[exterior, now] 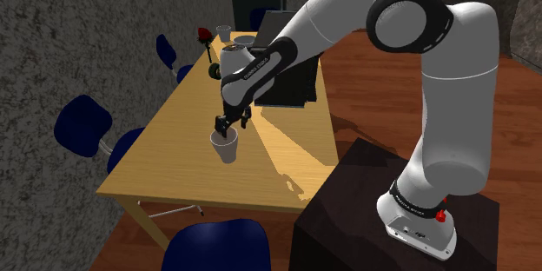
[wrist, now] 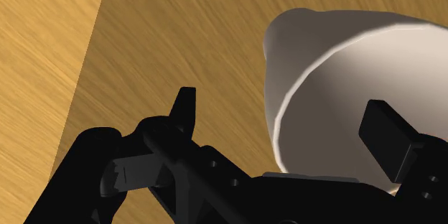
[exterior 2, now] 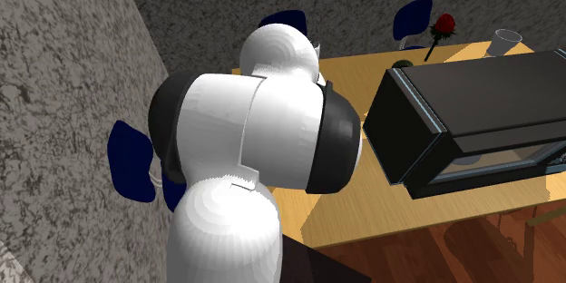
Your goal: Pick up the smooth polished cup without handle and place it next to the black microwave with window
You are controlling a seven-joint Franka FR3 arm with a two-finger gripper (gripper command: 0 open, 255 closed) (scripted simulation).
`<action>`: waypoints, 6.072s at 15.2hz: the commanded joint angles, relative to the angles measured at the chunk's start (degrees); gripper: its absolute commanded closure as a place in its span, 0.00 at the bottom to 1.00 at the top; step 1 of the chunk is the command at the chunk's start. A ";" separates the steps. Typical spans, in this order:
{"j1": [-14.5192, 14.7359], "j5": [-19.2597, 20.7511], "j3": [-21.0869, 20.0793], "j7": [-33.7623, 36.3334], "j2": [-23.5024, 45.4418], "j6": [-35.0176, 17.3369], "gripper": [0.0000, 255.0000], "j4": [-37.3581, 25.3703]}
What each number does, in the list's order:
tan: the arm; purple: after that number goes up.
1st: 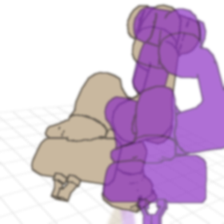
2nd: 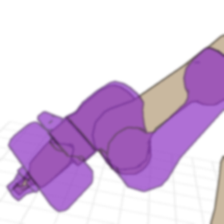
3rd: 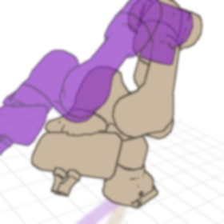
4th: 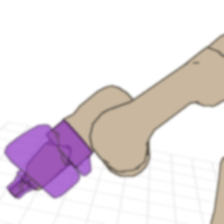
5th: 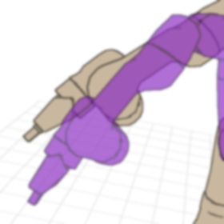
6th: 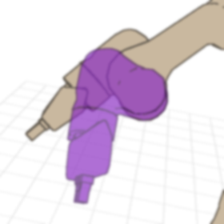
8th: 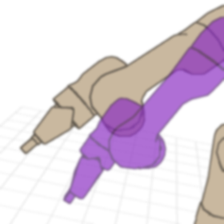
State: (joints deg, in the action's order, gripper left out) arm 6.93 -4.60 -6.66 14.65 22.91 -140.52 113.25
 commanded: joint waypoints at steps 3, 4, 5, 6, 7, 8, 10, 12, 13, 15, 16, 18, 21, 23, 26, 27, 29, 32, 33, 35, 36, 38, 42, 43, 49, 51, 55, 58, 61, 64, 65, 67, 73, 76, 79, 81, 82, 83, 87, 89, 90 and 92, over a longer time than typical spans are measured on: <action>0.08 0.06 0.04 -0.07 1.46 -1.57 0.00 0.09; 0.08 0.06 0.04 -0.07 1.46 -1.57 0.00 0.09; 0.08 0.06 0.04 -0.07 1.46 -1.57 0.00 0.09; 0.08 0.06 0.04 -0.07 1.46 -1.57 0.00 0.09; 0.08 0.06 0.04 -0.07 1.46 -1.57 0.00 0.09; 0.08 0.06 0.04 -0.07 1.46 -1.57 0.00 0.09; 0.08 0.06 0.04 -0.07 1.45 -1.56 1.00 0.09; 0.08 0.06 0.04 -0.07 1.45 -1.56 1.00 0.09; 0.08 0.06 0.04 -0.07 1.45 -1.56 1.00 0.09; 0.08 0.06 0.04 -0.06 1.45 -1.56 1.00 0.09; 0.09 0.06 0.04 -0.05 1.47 -1.55 1.00 0.07; 0.10 0.06 0.04 -0.04 1.43 -1.56 1.00 0.11; 0.03 0.02 0.01 0.00 0.39 -0.36 1.00 -0.04; -0.01 -0.01 -0.02 0.08 -0.64 0.87 1.00 -0.26; -0.07 -0.06 -0.06 0.20 -2.12 2.74 1.00 -0.65; -0.09 -0.07 -0.07 0.24 -2.60 3.37 1.00 -0.80; -0.13 -0.10 -0.09 0.32 -3.53 4.64 1.00 -1.15; -0.18 -0.13 -0.11 0.44 -4.86 6.58 1.00 -1.77; -0.19 -0.14 -0.12 0.48 -5.28 7.23 1.00 -2.00; -0.22 -0.16 -0.13 0.56 -6.10 8.54 1.00 -2.50; -0.24 -0.17 -0.14 0.60 -6.50 9.20 1.00 -2.77; -0.27 -0.19 -0.15 0.69 -7.26 10.54 1.00 -3.34; -0.33 -0.21 -0.16 0.86 -8.67 13.24 1.00 -4.64; -0.34 -0.21 -0.16 0.91 -8.99 13.92 1.00 -5.00; -0.41 -0.21 -0.17 1.19 -10.74 18.06 1.00 -7.42; -0.43 -0.21 -0.17 1.29 -11.23 19.46 1.00 -8.33; -0.47 -0.19 -0.16 1.49 -12.09 22.30 1.00 -10.32; -0.49 -0.17 -0.16 1.65 -12.62 24.45 1.00 -11.96; -0.51 -0.14 -0.16 1.82 -13.04 26.63 1.00 -13.72; -0.52 -0.11 -0.15 1.99 -13.35 28.84 1.00 -15.62; -0.53 -0.09 -0.15 2.05 -13.43 29.59 1.00 -16.29; -0.53 -0.06 -0.15 2.17 -13.55 31.08 1.00 -17.67; -0.54 0.04 -0.15 2.55 -13.60 35.66 1.00 -22.22; -0.53 0.11 -0.15 2.76 -13.44 38.02 1.00 -24.75; -0.51 0.19 -0.16 2.98 -13.13 40.43 1.00 -27.47; -0.49 0.24 -0.17 3.13 -12.85 42.07 1.00 -29.40; -0.47 0.27 -0.17 3.21 -12.68 42.91 1.00 -30.40; -0.46 0.31 -0.18 3.29 -12.49 43.75 1.00 -31.43; -0.39 0.45 -0.21 3.62 -11.55 47.22 1.00 -35.86; -0.34 0.54 -0.22 3.80 -10.94 49.03 1.00 -38.28; -0.31 0.58 -0.23 3.90 -10.60 49.95 1.00 -39.55; -0.24 0.68 -0.26 4.09 -9.83 51.86 1.00 -42.23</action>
State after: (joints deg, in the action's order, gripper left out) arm 6.66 -3.97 -6.91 18.64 12.67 -89.75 72.52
